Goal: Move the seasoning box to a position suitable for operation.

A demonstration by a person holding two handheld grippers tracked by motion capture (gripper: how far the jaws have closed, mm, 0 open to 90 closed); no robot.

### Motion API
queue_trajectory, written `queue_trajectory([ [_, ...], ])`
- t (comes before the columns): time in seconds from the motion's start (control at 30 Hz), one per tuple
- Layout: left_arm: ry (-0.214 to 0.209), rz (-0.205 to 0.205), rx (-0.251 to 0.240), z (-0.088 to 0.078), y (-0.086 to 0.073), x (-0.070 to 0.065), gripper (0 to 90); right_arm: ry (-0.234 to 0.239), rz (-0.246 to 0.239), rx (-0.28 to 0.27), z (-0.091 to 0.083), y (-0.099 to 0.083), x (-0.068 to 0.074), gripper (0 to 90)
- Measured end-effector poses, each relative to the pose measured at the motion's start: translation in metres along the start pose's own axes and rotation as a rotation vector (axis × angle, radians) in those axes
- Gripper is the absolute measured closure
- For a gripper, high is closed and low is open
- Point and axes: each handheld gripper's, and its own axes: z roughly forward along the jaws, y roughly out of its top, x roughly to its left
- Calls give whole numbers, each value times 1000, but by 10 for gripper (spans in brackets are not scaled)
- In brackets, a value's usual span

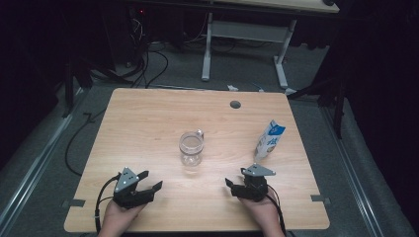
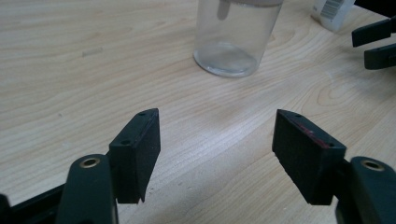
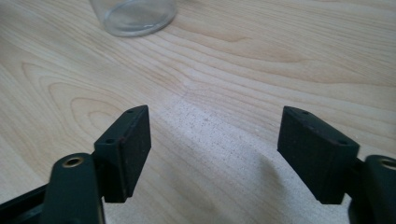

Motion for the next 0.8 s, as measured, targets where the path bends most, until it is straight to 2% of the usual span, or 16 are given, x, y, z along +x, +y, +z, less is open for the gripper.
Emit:
queue_trajectory([
  [0.13, -13, -23, -14, 2, 1, 3, 336, -20, -23, -13, -5, -1, 2, 299],
  [0.2, -18, -34, -6, 5, 1, 3, 346, -24, -25, -25, -8, -2, 2, 310],
  [0.43, -2, -1, 50, 8, 1, 2, 368, -32, -11, -58, -12, -2, 0, 332],
  [0.57, -5, -20, 41, 5, 1, 4, 385, -54, -18, -68, -12, -3, -1, 352],
  [0.8, -10, -34, 40, 6, 0, 6, 417, -52, -16, -63, -12, -3, -1, 356],
])
